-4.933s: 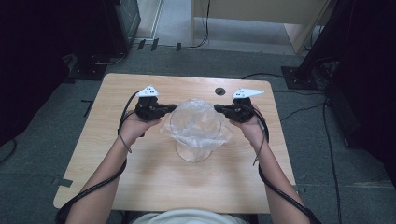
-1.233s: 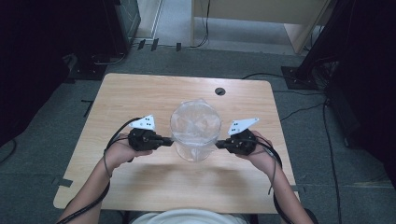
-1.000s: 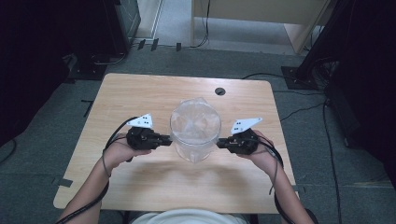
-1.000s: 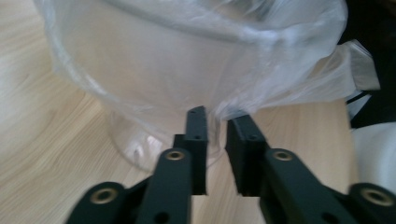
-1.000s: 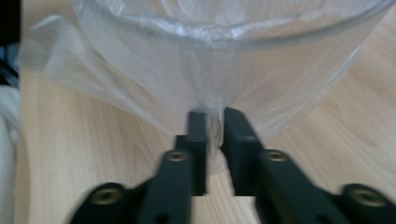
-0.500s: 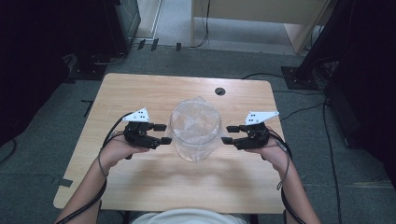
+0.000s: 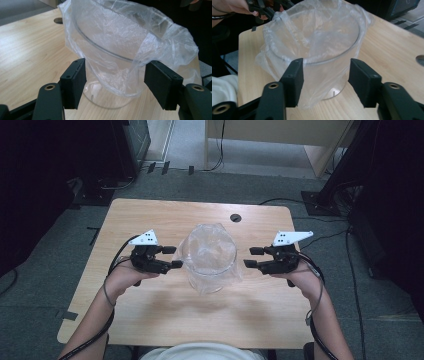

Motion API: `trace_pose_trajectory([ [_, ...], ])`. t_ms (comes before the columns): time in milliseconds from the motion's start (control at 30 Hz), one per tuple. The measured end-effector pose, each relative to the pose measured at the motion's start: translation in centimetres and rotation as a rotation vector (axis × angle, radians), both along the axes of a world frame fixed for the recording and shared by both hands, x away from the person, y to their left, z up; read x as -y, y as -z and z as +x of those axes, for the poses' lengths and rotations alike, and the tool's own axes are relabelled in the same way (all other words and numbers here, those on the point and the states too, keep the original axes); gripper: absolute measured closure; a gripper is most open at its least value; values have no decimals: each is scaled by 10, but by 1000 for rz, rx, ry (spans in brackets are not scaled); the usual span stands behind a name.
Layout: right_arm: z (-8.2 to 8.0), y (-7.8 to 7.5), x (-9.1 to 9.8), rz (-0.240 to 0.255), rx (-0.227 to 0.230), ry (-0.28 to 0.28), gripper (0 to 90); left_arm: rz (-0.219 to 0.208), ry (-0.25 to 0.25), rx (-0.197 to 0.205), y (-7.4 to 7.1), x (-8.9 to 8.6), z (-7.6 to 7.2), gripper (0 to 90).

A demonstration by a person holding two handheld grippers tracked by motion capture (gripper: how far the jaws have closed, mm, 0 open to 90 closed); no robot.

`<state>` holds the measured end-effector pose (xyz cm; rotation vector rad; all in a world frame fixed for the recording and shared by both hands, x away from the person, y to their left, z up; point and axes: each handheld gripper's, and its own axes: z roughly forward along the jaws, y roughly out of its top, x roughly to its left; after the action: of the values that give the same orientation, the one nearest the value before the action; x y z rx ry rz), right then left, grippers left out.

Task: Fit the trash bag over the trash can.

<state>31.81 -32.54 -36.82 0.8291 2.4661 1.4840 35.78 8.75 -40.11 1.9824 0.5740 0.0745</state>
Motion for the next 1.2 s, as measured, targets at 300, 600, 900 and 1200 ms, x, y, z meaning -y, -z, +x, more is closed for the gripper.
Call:
trace_pose_trajectory([
  [300, 18, -14, -17, -1, -1, 57, 521, 5, 33, -40, -8, -3, 6, 335],
  [600, 35, -18, -44, -3, -59, 45, 640, -15, 31, -34, -6, -24, 0, 334],
  [900, 52, -12, -79, -55, -82, -22, 687, -39, 17, -12, -20, -26, 8, 546],
  [1200, 71, -9, -111, -179, -125, -61, 797, -167, -56, -26, -16, -3, 26, 509],
])
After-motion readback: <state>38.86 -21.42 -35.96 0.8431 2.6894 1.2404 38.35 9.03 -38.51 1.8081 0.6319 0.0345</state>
